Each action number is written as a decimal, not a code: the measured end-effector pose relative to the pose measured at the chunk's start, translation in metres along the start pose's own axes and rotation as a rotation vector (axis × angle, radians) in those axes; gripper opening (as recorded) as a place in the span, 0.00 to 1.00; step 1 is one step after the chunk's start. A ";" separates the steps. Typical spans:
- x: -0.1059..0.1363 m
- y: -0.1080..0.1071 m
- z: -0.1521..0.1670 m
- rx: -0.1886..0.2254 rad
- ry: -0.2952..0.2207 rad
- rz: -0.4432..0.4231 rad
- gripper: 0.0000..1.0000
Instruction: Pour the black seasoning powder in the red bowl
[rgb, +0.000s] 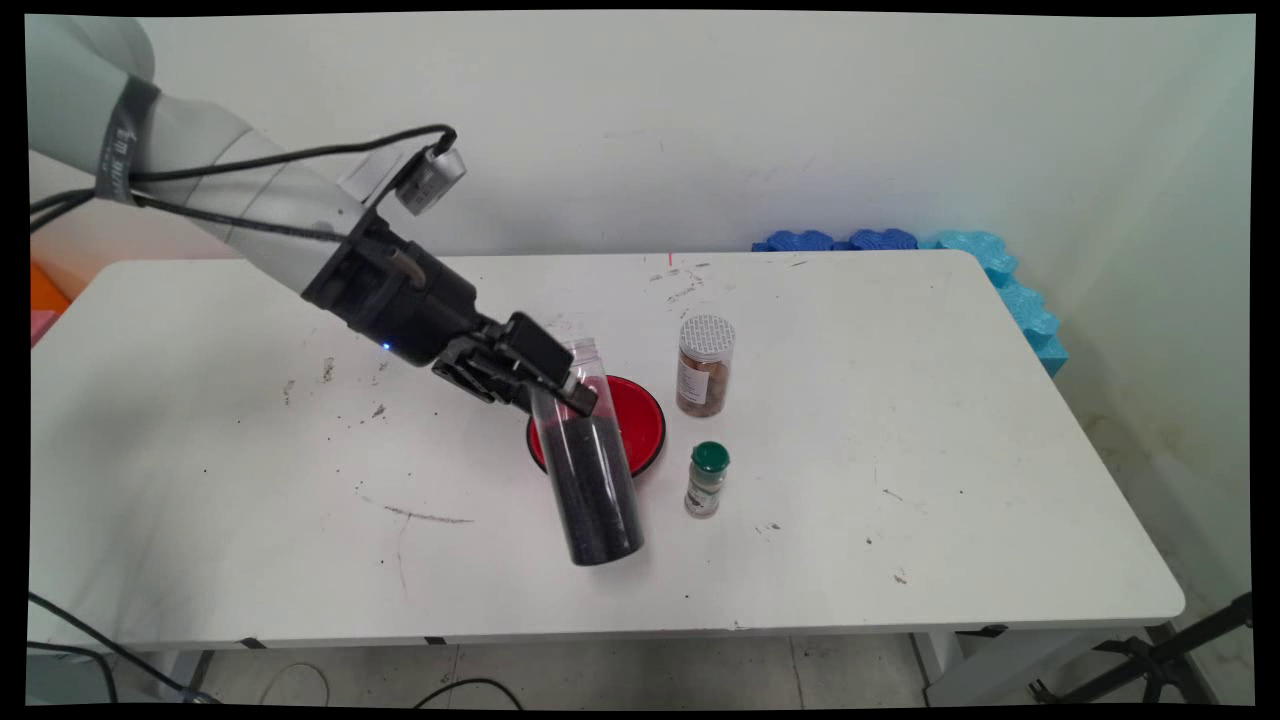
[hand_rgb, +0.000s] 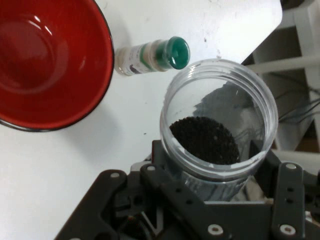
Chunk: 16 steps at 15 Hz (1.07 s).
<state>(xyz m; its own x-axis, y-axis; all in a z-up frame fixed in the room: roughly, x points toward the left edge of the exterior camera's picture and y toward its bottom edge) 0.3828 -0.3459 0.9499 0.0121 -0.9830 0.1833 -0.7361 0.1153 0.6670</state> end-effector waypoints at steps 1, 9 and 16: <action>-0.001 0.005 -0.001 -0.001 0.005 -0.044 0.00; 0.010 -0.010 -0.002 -0.003 0.062 -0.340 0.00; 0.018 -0.028 0.005 -0.020 0.067 -0.537 0.00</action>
<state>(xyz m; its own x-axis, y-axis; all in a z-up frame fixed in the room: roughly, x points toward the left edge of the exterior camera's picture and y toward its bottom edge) 0.4007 -0.3678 0.9312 0.4267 -0.8931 -0.1422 -0.6012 -0.3976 0.6931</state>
